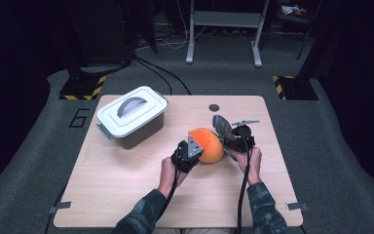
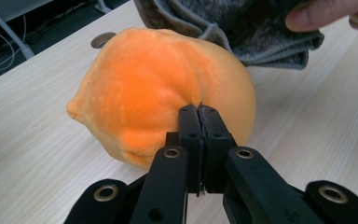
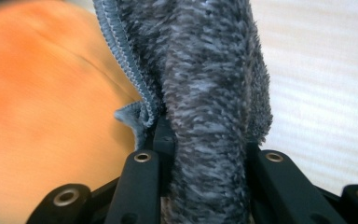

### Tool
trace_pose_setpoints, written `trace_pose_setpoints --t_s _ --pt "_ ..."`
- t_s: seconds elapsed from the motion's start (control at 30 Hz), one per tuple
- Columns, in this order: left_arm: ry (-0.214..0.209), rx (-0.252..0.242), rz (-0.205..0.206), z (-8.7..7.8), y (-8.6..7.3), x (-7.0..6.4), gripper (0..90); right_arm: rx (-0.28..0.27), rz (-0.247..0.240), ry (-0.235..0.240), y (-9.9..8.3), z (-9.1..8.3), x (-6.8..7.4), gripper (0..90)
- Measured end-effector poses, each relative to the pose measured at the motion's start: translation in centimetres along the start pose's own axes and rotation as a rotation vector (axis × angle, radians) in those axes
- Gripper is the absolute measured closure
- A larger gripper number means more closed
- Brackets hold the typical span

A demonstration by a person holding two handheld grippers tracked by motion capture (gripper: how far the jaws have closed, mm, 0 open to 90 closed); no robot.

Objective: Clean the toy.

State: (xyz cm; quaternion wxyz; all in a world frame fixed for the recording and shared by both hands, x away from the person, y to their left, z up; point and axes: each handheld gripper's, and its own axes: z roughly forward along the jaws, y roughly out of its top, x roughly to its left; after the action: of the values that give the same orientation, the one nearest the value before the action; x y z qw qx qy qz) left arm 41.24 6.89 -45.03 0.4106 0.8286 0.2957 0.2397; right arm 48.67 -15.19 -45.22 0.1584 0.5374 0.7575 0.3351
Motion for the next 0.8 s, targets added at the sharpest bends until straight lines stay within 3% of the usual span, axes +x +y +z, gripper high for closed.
trace_pose_setpoints --t_s 0.13,0.3,0.37,0.43,0.5,0.6,0.63,0.73,0.8 --pt "0.001 -0.001 0.000 0.0 0.0 0.1 88.9 0.052 0.042 -0.001 -1.0 1.0 -0.7 70.6" --pt "-0.002 -0.002 -0.001 0.0 0.0 0.0 88.6 0.112 0.030 0.002 -1.8 1.9 -1.4 70.4" --pt "0.001 -0.005 -0.002 0.0 0.0 0.0 88.6 0.105 0.029 -0.007 -1.8 1.5 -1.5 70.4" --pt "-0.001 -0.006 -0.004 0.0 -0.1 0.1 88.4 0.059 0.031 -0.032 -1.5 0.6 -1.2 70.4" --pt "0.000 -0.008 -0.005 0.0 -0.1 0.2 88.3 -0.011 0.025 -0.016 -0.9 -0.9 -0.8 70.4" --pt "0.003 -0.010 -0.010 -0.1 -0.1 0.2 87.7 -0.056 -0.026 0.037 -0.2 -2.2 0.5 70.3" --pt "0.003 -0.011 -0.015 -0.1 -0.1 0.2 87.4 -0.054 -0.037 0.051 -0.1 -2.3 0.9 70.3" --pt "0.000 -0.010 -0.018 -0.2 -0.2 0.3 83.7 -0.028 -0.068 0.029 0.0 -1.7 1.8 70.4" --pt "0.007 -0.012 -0.018 -0.3 -0.3 0.4 78.0 -0.024 -0.045 0.034 -0.1 -1.1 1.6 70.5"
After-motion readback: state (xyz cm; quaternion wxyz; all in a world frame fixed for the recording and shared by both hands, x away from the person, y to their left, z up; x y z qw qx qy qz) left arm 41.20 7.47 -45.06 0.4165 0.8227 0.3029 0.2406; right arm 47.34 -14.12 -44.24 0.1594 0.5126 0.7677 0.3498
